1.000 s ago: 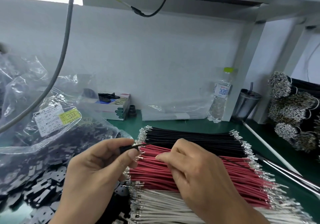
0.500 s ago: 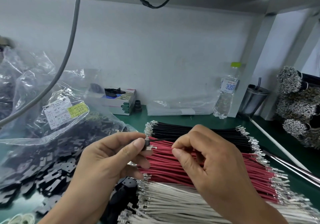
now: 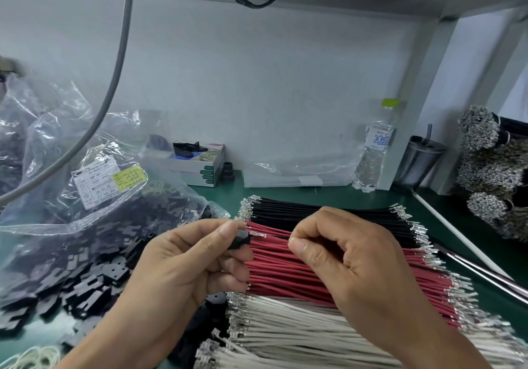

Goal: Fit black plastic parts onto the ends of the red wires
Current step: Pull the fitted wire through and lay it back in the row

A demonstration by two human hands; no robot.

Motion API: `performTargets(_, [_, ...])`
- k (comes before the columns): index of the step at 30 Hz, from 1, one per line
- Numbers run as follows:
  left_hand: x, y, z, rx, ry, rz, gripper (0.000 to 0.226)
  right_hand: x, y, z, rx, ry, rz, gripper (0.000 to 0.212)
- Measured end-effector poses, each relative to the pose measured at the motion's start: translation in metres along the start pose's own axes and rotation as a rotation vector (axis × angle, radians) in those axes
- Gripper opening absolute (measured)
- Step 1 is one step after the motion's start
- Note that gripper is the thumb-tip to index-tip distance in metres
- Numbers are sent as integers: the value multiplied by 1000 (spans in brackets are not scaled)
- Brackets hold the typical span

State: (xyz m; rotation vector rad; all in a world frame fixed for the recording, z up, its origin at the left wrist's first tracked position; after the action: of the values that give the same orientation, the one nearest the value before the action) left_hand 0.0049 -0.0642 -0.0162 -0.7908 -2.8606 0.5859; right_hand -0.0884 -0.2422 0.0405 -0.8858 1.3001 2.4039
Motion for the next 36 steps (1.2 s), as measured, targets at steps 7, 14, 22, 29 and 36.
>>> performTargets(7, [0, 0, 1, -9, 5, 16, 71, 1, -2, -3, -80, -29, 65, 15])
performTargets(14, [2, -2, 1, -11, 14, 63, 66, -1, 0, -6, -202, -109, 67, 18])
performTargets(22, [1, -1, 2, -40, 34, 51, 60, 0, 3, 1, 49, -36, 83, 14])
performTargets(29, [2, -4, 11, -40, 63, 21, 71, 1, -7, 16, 247, 76, 77, 14])
performTargets(36, [17, -10, -12, -669, -445, -112, 30, 1, -6, -3, 85, -30, 92, 23])
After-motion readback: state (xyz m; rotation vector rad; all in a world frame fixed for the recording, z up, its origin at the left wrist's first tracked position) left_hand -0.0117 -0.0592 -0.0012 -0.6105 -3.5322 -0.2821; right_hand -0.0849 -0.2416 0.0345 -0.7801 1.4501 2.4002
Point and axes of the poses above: each hand's wrist, its own x-axis away from the middle knuckle, its own y-axis out of the back of the hand, z = x × y, the point moved 5 cm from there along -x, towards the middle knuckle, and after that the axes turned 7 degrees about y, right-handed, at the moved point
